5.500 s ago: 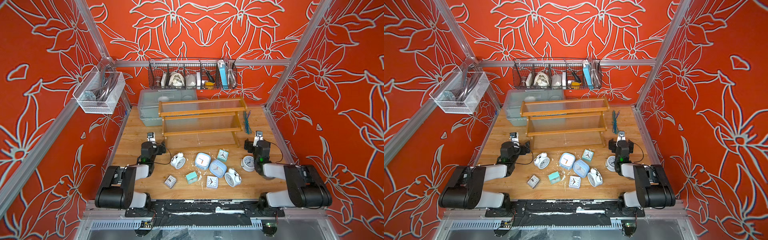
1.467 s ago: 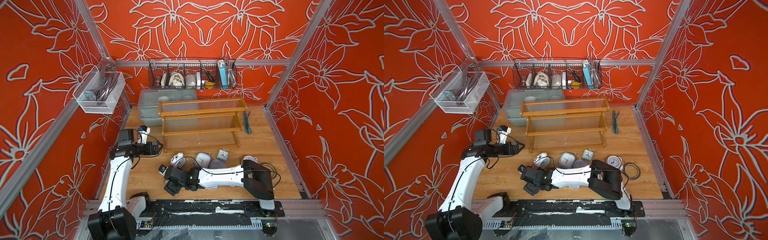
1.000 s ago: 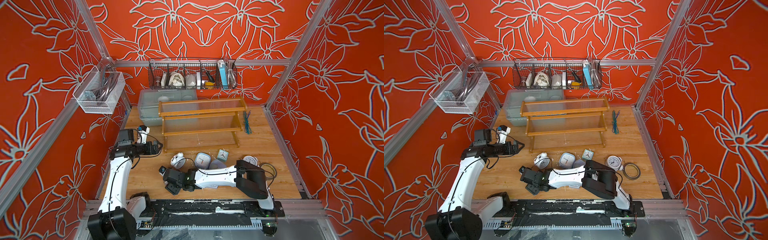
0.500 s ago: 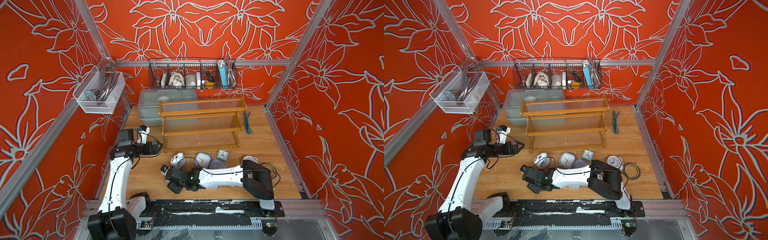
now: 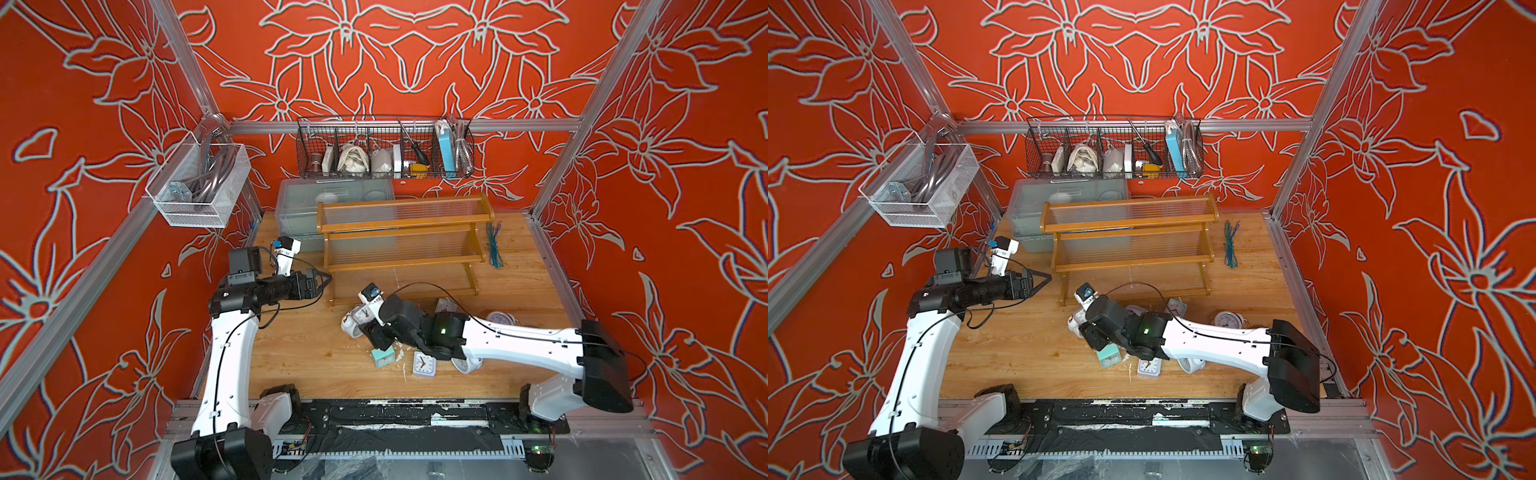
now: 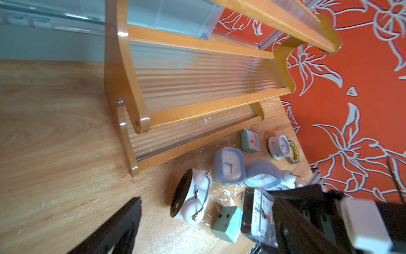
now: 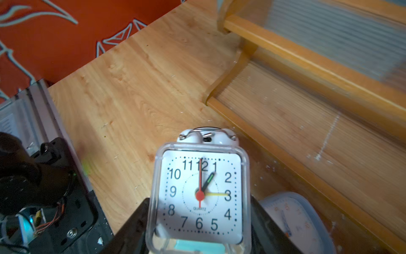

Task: Place the alarm clocks on the shelf by style
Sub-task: Pick up the alarm from the center of the board.

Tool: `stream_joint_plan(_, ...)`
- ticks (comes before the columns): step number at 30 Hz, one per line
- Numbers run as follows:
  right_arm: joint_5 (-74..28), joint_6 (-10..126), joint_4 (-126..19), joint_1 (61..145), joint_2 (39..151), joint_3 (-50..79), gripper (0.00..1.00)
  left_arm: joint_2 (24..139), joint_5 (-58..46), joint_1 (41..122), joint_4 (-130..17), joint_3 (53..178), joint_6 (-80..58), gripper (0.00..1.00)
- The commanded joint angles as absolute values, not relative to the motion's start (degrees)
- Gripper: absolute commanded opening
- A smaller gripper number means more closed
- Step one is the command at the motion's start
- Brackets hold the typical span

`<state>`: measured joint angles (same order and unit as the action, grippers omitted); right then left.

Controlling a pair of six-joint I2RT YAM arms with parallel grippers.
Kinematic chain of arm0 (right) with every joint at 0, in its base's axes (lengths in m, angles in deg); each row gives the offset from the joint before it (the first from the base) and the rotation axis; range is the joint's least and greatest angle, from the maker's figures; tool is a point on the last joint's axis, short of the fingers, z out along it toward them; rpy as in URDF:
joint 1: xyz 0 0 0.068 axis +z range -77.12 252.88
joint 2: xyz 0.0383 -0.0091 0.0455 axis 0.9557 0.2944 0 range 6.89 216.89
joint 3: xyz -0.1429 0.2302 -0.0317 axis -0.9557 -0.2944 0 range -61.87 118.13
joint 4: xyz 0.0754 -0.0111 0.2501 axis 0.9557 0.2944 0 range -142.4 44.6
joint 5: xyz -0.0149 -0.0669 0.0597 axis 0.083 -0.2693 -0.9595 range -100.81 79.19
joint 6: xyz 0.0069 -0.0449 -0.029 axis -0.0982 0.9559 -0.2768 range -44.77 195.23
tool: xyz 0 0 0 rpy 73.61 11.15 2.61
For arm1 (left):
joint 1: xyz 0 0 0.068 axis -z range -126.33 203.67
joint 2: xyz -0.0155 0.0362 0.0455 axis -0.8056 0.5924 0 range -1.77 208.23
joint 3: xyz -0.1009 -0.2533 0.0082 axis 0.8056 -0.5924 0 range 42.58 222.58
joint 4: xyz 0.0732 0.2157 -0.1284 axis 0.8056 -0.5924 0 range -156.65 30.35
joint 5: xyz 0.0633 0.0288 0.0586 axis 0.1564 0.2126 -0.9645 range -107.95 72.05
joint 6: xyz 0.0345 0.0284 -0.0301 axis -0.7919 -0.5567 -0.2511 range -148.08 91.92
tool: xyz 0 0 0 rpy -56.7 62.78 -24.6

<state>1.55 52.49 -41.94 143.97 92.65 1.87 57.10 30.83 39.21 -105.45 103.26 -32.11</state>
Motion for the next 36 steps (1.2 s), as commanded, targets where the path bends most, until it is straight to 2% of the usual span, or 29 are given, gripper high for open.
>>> stream_joint_plan(1, 9.0, 47.6, -45.0, 143.0, 88.7, -0.5, 0.46, 57.1, 38.2, 42.3, -109.0, 105.5, -30.8, 0.92)
stream_joint_plan(5, 15.0, 41.9, -48.4, 142.9, 85.1, -3.2, 0.43, 58.2, 39.8, 48.7, -109.7, 105.8, -29.6, 0.92)
stream_joint_plan(11, 14.5, 38.5, -60.1, 143.0, 82.8, -8.9, 0.41, 62.3, 43.4, 55.7, -109.4, 106.3, -27.1, 0.91)
stream_joint_plan(22, 12.3, 39.1, -67.8, 143.8, 85.4, -11.2, 0.41, 64.4, 44.3, 62.4, -105.9, 104.4, -24.9, 0.87)
stream_joint_plan(27, 11.4, 40.8, -69.5, 144.8, 86.3, -10.9, 0.41, 65.4, 43.2, 62.8, -104.1, 104.1, -23.8, 0.85)
stream_joint_plan(32, 11.1, 41.8, -70.6, 145.5, 86.7, -11.0, 0.41, 65.8, 42.3, 63.0, -102.6, 103.6, -22.9, 0.77)
stream_joint_plan(36, 11.8, 42.3, -70.5, 145.9, 86.9, -11.1, 0.41, 65.6, 42.1, 63.0, -101.8, 103.2, -22.6, 0.64)
